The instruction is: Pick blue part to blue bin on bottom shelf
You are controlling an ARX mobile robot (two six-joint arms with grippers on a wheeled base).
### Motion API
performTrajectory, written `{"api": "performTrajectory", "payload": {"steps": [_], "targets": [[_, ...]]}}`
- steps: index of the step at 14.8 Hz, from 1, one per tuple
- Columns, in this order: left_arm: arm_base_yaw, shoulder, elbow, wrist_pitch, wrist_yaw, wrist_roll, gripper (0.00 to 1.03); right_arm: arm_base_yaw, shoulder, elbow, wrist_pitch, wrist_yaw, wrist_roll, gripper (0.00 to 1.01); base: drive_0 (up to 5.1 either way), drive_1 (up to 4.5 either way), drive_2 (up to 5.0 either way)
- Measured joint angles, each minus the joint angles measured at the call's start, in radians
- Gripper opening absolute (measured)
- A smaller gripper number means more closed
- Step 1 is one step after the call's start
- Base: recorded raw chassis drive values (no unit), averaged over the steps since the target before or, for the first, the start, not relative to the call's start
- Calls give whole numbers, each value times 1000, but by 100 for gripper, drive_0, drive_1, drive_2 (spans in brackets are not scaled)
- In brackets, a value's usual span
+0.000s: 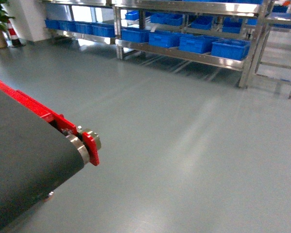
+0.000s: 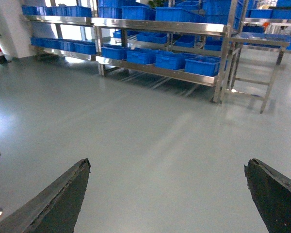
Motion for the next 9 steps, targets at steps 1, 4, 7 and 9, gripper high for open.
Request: {"api": "performTrajectory", "payload": {"steps": [1,4,7,9], "targets": [[0,0,0,0,0,0,44,0,0,0,0,0,0,98,-158,-158,-158],[0,0,0,0,0,0,44,0,0,0,0,0,0,98,-158,-158,-158],[0,0,0,0,0,0,44,0,0,0,0,0,0,98,-158,-158,-158],[0,0,0,0,0,0,44,0,0,0,0,0,0,98,-158,-158,-158]]}}
